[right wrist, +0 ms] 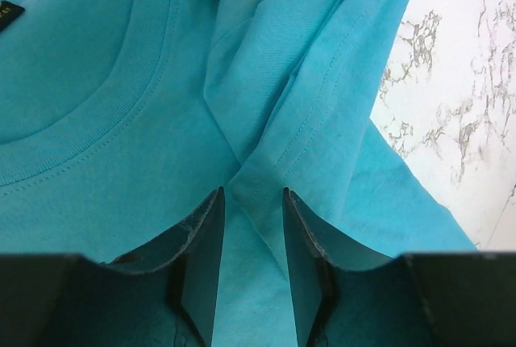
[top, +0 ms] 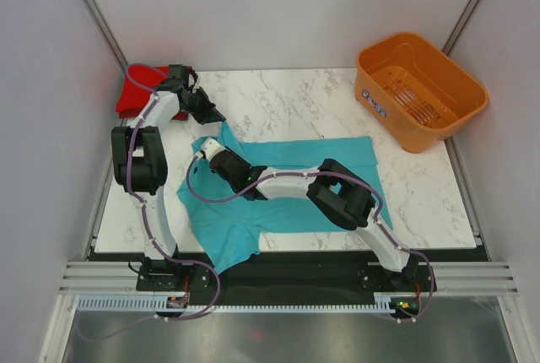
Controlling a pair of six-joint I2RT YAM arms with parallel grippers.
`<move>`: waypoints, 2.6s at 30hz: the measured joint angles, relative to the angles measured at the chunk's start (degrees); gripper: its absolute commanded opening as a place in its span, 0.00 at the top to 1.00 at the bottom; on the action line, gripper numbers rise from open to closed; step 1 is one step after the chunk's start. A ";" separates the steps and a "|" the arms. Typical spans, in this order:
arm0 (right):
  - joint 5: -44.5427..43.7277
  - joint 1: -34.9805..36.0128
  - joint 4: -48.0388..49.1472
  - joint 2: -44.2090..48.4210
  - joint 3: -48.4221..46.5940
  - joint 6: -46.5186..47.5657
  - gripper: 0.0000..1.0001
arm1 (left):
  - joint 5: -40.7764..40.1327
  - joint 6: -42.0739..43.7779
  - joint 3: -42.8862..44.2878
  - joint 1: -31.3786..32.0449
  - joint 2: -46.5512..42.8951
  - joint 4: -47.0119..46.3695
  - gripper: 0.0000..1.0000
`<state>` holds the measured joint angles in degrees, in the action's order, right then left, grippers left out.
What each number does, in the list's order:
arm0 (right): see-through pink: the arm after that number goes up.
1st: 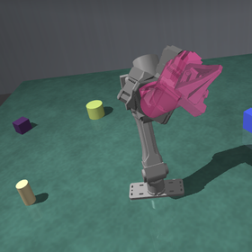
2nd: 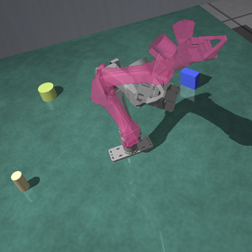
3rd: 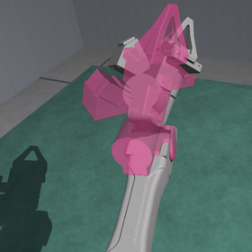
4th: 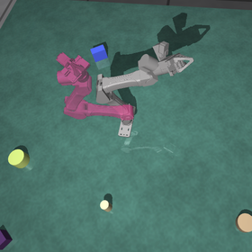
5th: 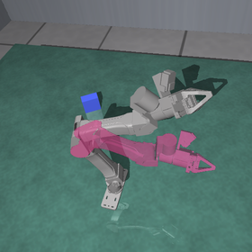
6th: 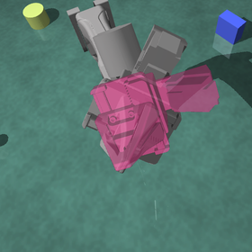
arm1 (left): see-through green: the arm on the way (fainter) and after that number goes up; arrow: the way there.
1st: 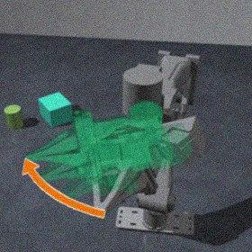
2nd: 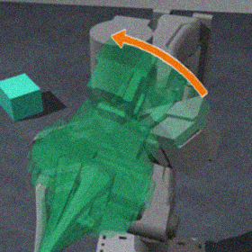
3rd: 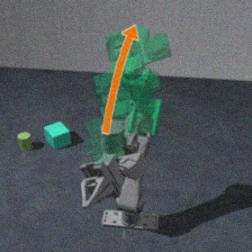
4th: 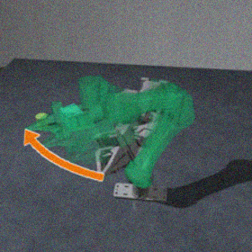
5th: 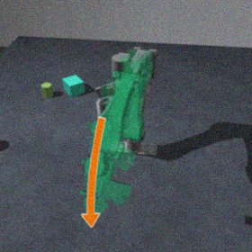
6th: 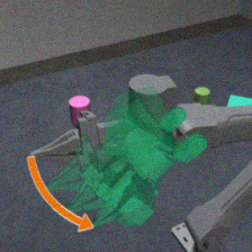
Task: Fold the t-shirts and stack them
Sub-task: Fold the tshirt
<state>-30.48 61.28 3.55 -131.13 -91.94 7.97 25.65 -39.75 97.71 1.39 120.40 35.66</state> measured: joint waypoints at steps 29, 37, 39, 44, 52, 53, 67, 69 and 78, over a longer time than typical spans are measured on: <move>-2.93 0.33 -3.17 -3.80 -5.46 2.71 0.59 | -0.04 0.35 0.02 -0.20 0.02 0.00 0.98; -3.80 0.09 -3.23 -3.82 -5.46 2.62 0.90 | -0.11 0.39 0.02 -0.20 0.02 0.02 0.98; -4.07 0.00 -3.19 -3.82 -5.44 2.89 1.00 | -0.15 0.39 0.00 -0.20 0.02 0.02 0.98; -3.78 -0.07 -2.80 -3.26 -3.80 2.97 1.00 | -1.57 0.48 -0.11 -0.20 -0.07 0.35 0.98; 1.44 -0.11 -2.12 8.48 5.70 2.03 1.00 | -9.64 1.73 -6.43 -0.20 -7.56 4.20 0.98; 2.19 -0.11 -1.68 10.54 7.04 1.70 1.00 | -10.80 1.97 -7.63 -0.20 -9.35 4.76 0.98; 10.40 -0.04 3.69 22.23 23.04 -4.46 1.00 | -16.63 3.98 -29.07 -0.17 -29.83 6.29 0.98; 11.76 -0.02 3.74 22.56 24.48 -5.09 1.00 | -16.59 3.98 -31.93 0.17 -31.12 6.58 0.98; 17.75 0.02 6.10 22.69 27.39 -7.13 1.00 | -18.47 3.93 -42.32 1.88 -34.60 6.75 0.98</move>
<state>-12.73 61.30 9.65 -108.44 -64.55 0.84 7.18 -35.81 55.40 3.27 85.80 42.41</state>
